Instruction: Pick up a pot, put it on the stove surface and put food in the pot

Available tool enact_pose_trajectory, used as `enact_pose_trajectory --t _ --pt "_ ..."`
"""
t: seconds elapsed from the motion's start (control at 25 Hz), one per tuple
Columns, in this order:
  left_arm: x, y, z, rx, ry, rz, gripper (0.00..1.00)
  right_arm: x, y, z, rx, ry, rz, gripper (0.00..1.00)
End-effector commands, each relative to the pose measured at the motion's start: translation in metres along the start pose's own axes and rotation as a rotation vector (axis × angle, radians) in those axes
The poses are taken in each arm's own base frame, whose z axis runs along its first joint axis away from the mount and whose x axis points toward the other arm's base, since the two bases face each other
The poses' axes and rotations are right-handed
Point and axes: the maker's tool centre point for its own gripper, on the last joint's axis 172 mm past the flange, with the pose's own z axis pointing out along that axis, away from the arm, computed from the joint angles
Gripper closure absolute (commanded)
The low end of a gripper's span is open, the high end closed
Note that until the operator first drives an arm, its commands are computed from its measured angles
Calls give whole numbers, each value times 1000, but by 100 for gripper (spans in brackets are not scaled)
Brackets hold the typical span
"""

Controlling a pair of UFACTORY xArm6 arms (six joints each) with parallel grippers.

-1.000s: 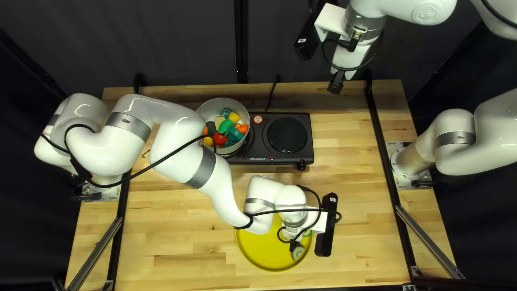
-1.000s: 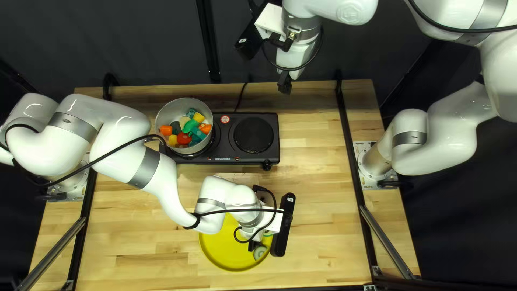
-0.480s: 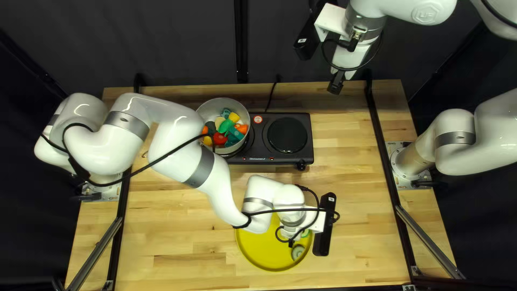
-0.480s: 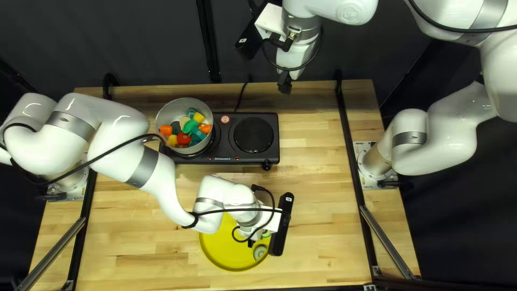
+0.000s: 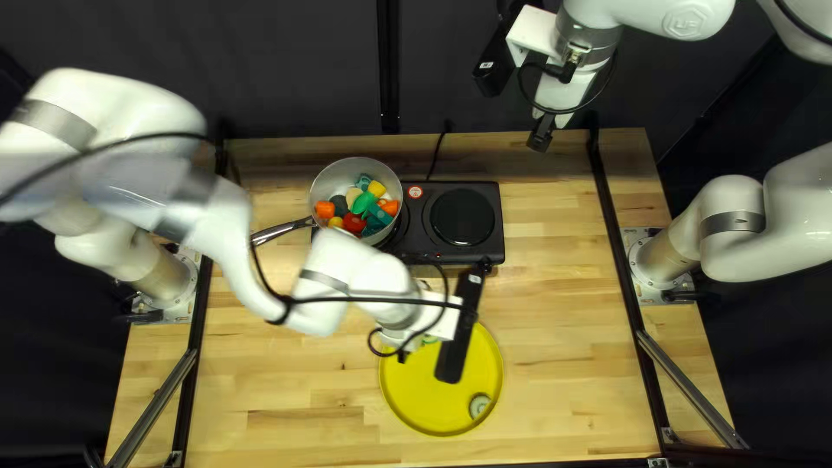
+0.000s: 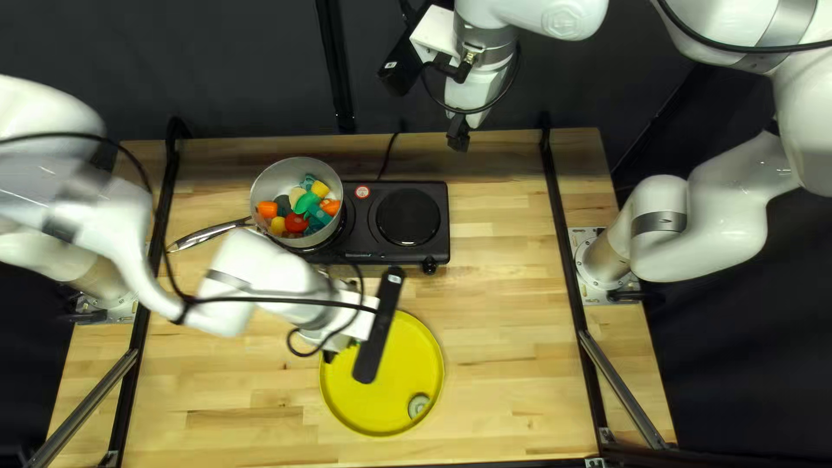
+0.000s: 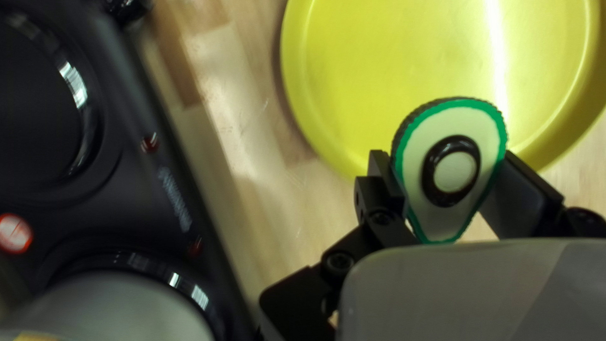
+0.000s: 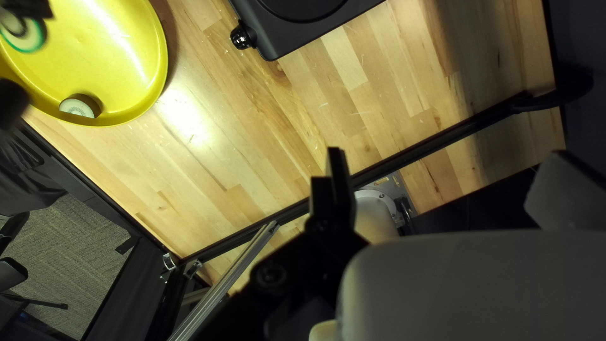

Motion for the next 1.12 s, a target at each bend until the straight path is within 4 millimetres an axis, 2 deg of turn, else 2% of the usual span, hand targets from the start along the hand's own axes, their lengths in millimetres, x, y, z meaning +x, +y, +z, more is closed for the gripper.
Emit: enact_pose_trajectory --t 0.04,0.2,0.32,0.6,0.8,0.96,1.0,1.04,1.08,1.12 --pt "-39 -47 -13 38 -37 -47 100 0 0 0 0 0 0 0" --pt "-70 -89 -18 63 -67 -98 100 0 0 0 0 0 0 0" --pt "-89 -123 -11 76 -86 -139 100 0 0 0 0 0 0 0" --pt "-111 -180 -1 101 -111 -200 100 0 0 0 0 0 0 0" --pt "-127 -207 -7 121 -128 -231 100 0 0 0 0 0 0 0" --pt "-136 -213 -1 126 -125 -250 100 0 0 0 0 0 0 0" --pt "-138 -212 1 127 -125 -256 73 0 0 0 0 0 0 0" --pt "-139 -212 3 127 -124 -260 8 0 0 0 0 0 0 0" --pt "-140 -211 5 127 -124 -263 0 0 0 0 0 0 0 0" --pt "-140 -210 6 127 -124 -266 0 0 0 0 0 0 0 0"
